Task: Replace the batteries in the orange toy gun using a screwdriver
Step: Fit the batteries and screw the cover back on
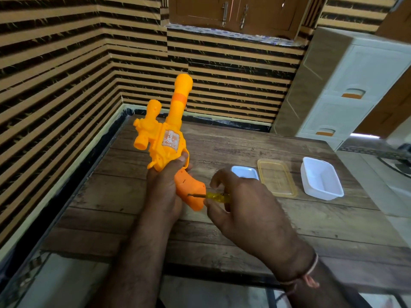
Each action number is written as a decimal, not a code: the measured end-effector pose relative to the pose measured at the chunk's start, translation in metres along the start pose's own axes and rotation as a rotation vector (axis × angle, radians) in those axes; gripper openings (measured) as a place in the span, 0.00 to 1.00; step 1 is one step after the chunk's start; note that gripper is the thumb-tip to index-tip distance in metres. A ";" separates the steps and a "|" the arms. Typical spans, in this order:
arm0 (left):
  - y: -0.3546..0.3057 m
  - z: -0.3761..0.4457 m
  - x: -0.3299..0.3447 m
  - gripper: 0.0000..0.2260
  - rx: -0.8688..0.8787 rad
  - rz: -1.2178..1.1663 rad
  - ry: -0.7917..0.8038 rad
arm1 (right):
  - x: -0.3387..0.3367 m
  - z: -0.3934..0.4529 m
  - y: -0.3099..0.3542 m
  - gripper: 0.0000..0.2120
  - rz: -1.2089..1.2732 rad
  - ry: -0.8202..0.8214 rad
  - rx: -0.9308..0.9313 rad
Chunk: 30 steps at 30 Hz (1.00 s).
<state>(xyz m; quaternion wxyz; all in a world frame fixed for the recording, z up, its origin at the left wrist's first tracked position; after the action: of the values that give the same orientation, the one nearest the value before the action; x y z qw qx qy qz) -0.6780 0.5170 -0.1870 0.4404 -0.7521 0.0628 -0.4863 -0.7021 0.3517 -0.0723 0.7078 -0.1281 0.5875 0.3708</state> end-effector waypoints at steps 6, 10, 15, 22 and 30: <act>-0.004 0.003 -0.005 0.27 0.005 0.002 -0.015 | 0.001 0.002 -0.007 0.11 -0.059 0.009 0.013; -0.005 0.002 -0.003 0.25 0.003 0.003 -0.008 | -0.001 0.002 0.000 0.13 -0.134 -0.067 -0.011; -0.003 0.003 -0.008 0.29 0.001 0.021 -0.038 | 0.006 0.000 -0.003 0.06 -0.071 0.055 -0.016; -0.001 0.006 -0.010 0.31 -0.023 -0.002 -0.047 | 0.007 0.000 0.006 0.10 -0.196 -0.018 -0.002; -0.006 0.006 -0.011 0.23 -0.013 0.005 -0.037 | 0.013 0.002 0.002 0.14 -0.124 -0.014 -0.016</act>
<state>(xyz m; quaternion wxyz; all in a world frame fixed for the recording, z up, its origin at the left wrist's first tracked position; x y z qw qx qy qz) -0.6809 0.5297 -0.1913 0.4376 -0.7638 0.0597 -0.4707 -0.7015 0.3593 -0.0827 0.7324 -0.1676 0.5704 0.3319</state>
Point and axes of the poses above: each hand's wrist, its own z-axis towards the middle knuckle, its own x-axis out of the palm, y = z × x, the point moved 9 cm from there along z, towards the middle knuckle, and after that the axes turned 7 degrees about -z, right-handed, at the moved point
